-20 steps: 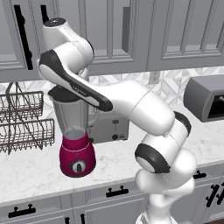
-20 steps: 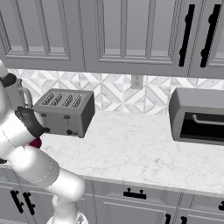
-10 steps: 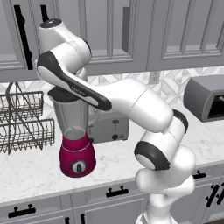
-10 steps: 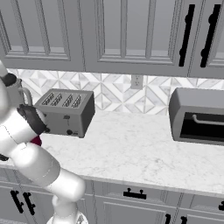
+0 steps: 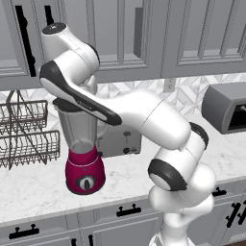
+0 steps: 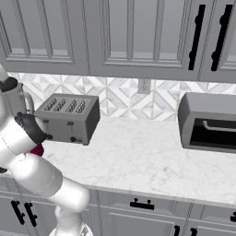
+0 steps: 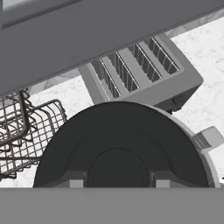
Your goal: Close the lid blender by securely placing the lid on top.
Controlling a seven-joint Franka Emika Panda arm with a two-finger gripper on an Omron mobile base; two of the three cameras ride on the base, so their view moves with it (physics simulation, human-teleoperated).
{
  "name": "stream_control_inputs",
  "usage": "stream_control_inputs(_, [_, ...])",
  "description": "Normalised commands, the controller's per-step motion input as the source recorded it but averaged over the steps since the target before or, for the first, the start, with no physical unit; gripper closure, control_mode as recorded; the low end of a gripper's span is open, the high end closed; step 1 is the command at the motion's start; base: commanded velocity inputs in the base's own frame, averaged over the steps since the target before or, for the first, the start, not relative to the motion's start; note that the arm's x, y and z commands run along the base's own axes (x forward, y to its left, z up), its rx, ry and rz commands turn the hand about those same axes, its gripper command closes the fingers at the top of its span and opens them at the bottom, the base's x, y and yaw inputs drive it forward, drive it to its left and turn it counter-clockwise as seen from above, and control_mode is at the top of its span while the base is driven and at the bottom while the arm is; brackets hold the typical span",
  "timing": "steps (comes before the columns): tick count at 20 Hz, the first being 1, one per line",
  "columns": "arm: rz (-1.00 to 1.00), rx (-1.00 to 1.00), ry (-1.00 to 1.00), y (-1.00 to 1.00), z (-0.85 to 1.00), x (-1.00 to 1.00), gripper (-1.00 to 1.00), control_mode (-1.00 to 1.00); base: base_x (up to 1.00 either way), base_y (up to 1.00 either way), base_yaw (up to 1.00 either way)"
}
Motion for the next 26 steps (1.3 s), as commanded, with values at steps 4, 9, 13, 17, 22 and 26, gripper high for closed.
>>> stream_control_inputs(4, [0.04,0.0,-0.1,-0.24,-0.02,0.0,1.0,-1.0,0.0,0.0,0.0])
stream_control_inputs(9, [0.04,0.0,-0.07,-0.23,-0.01,0.0,1.0,-1.0,0.0,0.0,0.0])
stream_control_inputs(13, [0.05,0.0,0.0,-0.03,-0.27,0.0,1.0,-1.0,0.0,0.0,0.0])
stream_control_inputs(17, [0.09,0.0,0.01,0.3,-0.35,-0.02,1.0,-1.0,0.0,0.0,0.0])
stream_control_inputs(22, [0.09,0.0,0.0,0.27,-0.19,-0.12,1.0,-1.0,0.0,0.0,0.0])
stream_control_inputs(26, [0.09,0.0,0.0,0.43,-0.26,0.0,1.0,-1.0,0.0,0.0,0.0])
